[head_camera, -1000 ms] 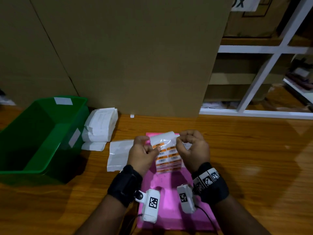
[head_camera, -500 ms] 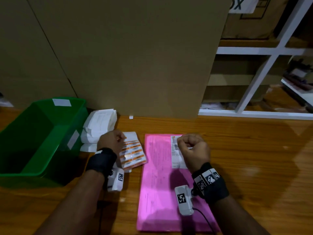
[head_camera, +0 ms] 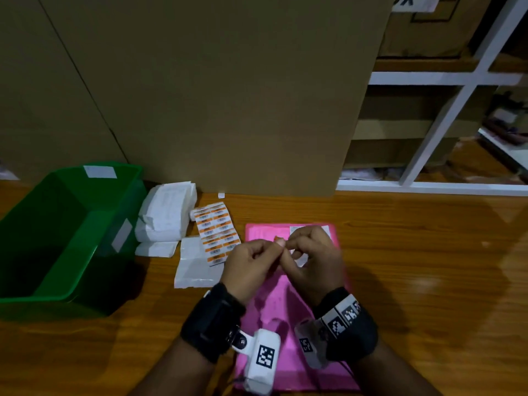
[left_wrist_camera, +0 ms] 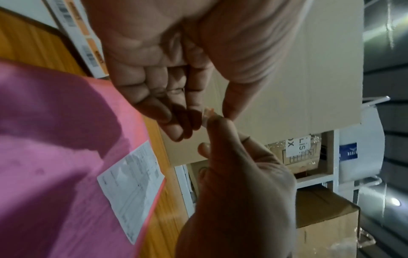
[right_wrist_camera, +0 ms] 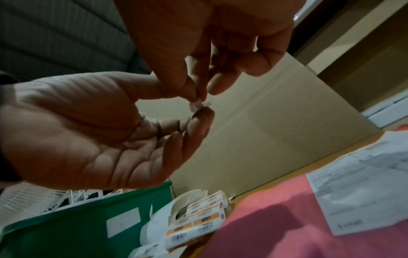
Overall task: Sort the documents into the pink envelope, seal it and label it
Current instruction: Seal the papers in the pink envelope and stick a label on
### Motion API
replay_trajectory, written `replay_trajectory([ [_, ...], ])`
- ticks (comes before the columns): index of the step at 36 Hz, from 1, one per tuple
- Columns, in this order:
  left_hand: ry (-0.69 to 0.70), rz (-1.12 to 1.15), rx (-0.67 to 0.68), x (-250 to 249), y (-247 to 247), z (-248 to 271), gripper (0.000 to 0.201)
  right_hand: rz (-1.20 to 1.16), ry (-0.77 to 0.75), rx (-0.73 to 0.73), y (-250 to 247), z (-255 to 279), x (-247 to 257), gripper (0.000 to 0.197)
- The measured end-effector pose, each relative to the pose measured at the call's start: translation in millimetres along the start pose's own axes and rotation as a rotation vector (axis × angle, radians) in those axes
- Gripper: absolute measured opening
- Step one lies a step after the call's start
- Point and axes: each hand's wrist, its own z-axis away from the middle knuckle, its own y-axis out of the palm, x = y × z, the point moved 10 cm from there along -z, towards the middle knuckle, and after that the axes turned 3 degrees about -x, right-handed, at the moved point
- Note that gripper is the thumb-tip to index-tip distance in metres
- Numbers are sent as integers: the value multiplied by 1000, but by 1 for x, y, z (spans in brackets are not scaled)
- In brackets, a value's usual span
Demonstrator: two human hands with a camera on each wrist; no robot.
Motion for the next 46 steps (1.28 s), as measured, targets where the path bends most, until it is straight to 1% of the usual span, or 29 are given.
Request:
replay_trajectory([
  [2, -43, 112, 7, 5, 0, 0, 29, 1, -1, 24, 2, 4, 0, 12],
  [3, -56, 139, 2, 6, -2, 0, 30, -20, 1, 34, 3, 6, 0, 9],
  [5, -51, 131, -14, 4, -4, 0, 28, -86, -3, 66, 5, 9, 2, 3],
  [7, -44, 72, -35, 5, -8, -2, 21, -135, 7, 95, 6, 11, 3, 7],
  [8, -39, 32, -44, 7, -10, -4, 25, -148, 16, 98, 5, 11, 3, 8],
  [9, -18, -8, -46, 5, -13, -6, 30, -148, 22, 92, 3, 11, 1, 11],
  [10, 11, -66, -51, 4, -15, -8, 29, -131, 26, 83, 1, 10, 0, 15],
  [12, 77, -191, -44, -1, -17, -10, 21, -74, 23, 75, 0, 6, -3, 23],
  [14, 124, -287, -10, -7, -16, -10, 35, -55, 1, 93, 2, 3, -5, 28],
  [16, 152, -337, 18, -10, -16, -10, 45, -52, -14, 118, 5, 2, -7, 30],
  [19, 157, -378, 71, -12, -12, -10, 48, -60, -14, 115, 8, 0, -13, 25],
  [23, 151, -431, 87, -12, -9, -9, 35, -91, 3, 68, 6, -1, -18, 5],
  [25, 143, -423, 97, -11, -7, -9, 32, -113, 23, 48, 5, 0, -21, 8],
  [27, 136, -429, 80, -7, -10, -13, 22, -141, 74, 32, 6, 1, -29, 6],
  [30, 124, -413, 16, -3, -15, -19, 14, -170, 165, 11, 10, 3, -44, 17],
  [33, 123, -394, -20, 1, -17, -25, 17, -223, 296, 11, 15, 4, -59, 19],
  [36, 115, -393, -13, 4, -17, -32, 20, -310, 448, 21, 23, 9, -78, 15],
  [38, 90, -395, -16, 7, -16, -39, 23, -356, 556, 37, 32, 13, -91, 14],
  [39, 69, -406, -19, 8, -16, -43, 25, -362, 599, 49, 36, 14, -97, 16],
  [43, -7, -501, -10, 15, -12, -64, 36, -244, 673, 126, 51, 9, -115, 29],
  [46, 27, -645, -19, 12, -8, -81, 40, -123, 699, 167, 60, -1, -127, 34],
])
